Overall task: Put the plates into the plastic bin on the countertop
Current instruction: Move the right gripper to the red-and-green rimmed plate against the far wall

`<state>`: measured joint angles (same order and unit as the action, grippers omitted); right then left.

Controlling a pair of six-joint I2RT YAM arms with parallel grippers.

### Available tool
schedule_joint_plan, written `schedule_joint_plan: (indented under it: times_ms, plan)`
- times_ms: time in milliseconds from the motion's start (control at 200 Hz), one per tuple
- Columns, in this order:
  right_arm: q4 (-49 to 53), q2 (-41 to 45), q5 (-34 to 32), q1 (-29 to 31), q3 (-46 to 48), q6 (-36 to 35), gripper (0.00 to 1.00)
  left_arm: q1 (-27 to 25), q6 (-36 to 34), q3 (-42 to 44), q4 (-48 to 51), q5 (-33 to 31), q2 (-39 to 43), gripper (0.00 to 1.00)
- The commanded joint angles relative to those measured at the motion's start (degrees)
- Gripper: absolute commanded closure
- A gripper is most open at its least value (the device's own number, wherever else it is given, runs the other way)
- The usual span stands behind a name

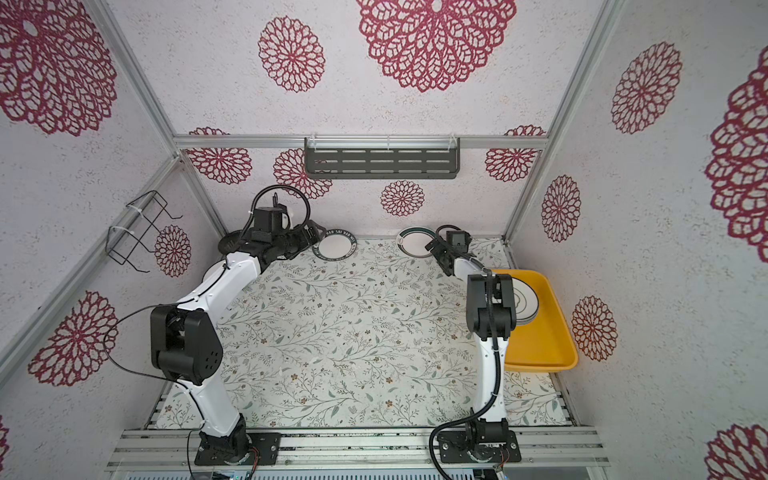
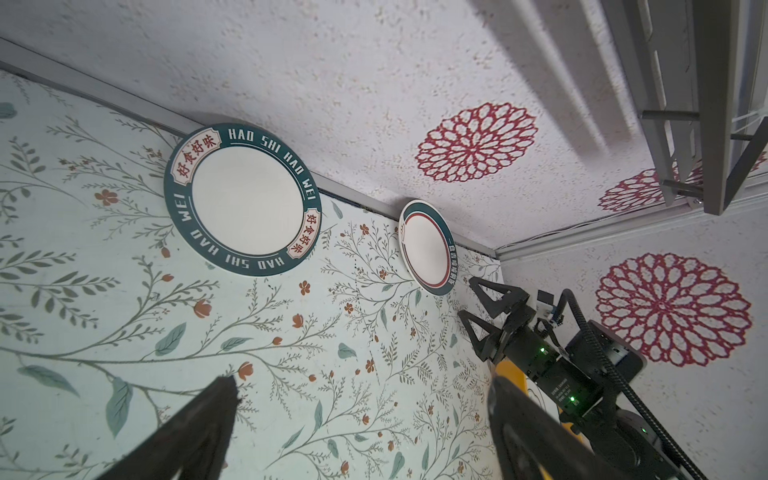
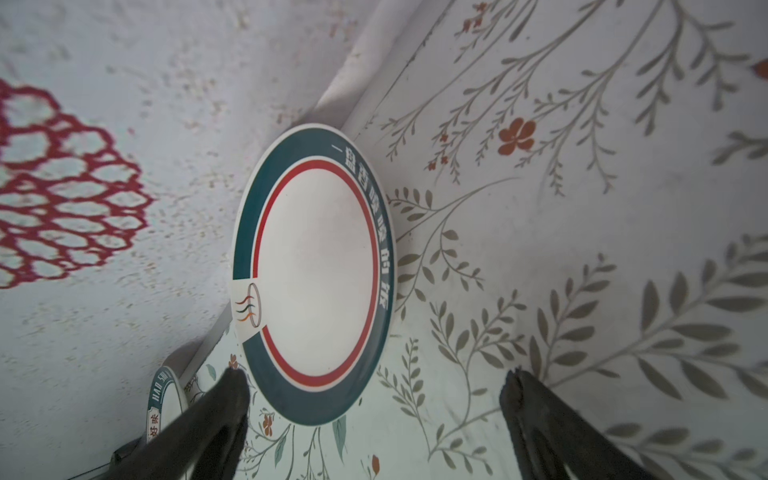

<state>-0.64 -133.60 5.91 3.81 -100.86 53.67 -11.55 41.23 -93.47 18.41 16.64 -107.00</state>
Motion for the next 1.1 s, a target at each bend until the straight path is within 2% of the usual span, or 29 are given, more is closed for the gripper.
schedule_joint_plan:
  times_ms: [0,85,315,470,650,896,1096]
  plan:
    - [-2.9,-1.1,0.8,0.1,-3.1,2.7,0.01,0.5,0.5,-1.5,-1.0,4.6,-1.7,0.03]
    - [-3.7,-2.2,1.2,0.1,-3.3,3.7,0.01,1.1,1.9,-1.7,-3.0,8.5,-2.6,0.03]
    - [-4.6,-5.8,1.5,0.4,-4.3,7.6,0.02,1.3,2.7,-2.0,-6.1,13.4,-4.4,0.03]
    - [-4.5,-8.7,2.1,0.9,-6.4,10.4,0.07,1.3,3.2,-4.7,-6.6,16.6,-8.4,0.03]
    - [-4.0,-12.2,3.6,1.0,-9.3,14.6,0.31,1.2,5.1,-7.3,-7.7,21.2,-12.1,0.03]
    - [-1.0,-14.4,3.8,1.0,-10.8,15.5,0.53,1.2,5.4,-9.9,-6.7,21.3,-14.3,0.03]
    - [1.7,-14.2,3.8,1.1,-10.3,14.7,0.81,1.4,4.0,-12.0,-3.7,19.6,-14.9,0.03]
